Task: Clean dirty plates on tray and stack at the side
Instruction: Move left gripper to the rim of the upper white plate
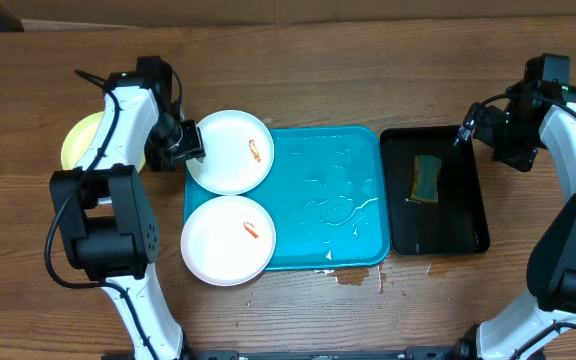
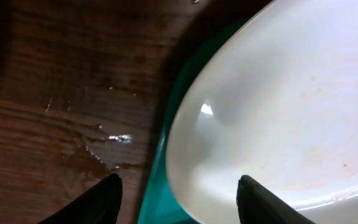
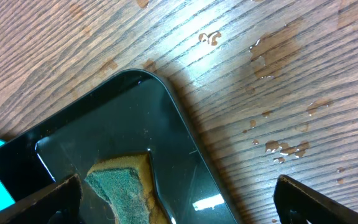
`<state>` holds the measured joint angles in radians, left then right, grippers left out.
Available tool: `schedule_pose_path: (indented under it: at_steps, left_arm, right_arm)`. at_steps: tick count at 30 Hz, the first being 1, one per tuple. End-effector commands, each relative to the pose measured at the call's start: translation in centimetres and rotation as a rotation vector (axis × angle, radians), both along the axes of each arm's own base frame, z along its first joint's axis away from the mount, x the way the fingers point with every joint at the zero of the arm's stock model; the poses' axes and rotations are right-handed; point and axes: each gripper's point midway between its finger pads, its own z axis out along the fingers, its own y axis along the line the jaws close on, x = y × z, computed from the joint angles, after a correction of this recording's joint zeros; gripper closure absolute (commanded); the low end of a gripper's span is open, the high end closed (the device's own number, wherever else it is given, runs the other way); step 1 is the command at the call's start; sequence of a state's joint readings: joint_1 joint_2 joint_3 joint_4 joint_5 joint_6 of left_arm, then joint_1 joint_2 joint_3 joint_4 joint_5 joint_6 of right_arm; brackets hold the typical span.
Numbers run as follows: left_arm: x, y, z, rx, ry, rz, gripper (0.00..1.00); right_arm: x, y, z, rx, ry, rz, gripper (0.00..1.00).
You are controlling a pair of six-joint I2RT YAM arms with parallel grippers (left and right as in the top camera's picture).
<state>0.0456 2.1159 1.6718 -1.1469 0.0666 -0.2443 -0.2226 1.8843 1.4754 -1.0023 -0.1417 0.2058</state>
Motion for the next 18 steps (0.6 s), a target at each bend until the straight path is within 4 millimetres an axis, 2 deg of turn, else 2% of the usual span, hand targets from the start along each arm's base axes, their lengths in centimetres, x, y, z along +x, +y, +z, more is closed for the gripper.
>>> schedule_pose_path:
  at_steps: [1,11,18]
  left_arm:
    - [0.27,-1.39,-0.10,-0.010,-0.013,-0.016,0.41]
    - [-0.31,-1.96,-0.22,-0.005,0.008,-0.033,0.44]
    - [-0.18,-1.40,-0.29,0.026,0.002,-0.059,0.42]
  right_arm:
    - [0.44,-0.18,0.71,-0.005,-0.025,-0.003,0.00]
    - [0.44,-0.18,0.71,-0.005,-0.025,-0.003,0.00]
    - [0.44,-0.18,0.71,-0.005,-0.025,-0.003,0.00]
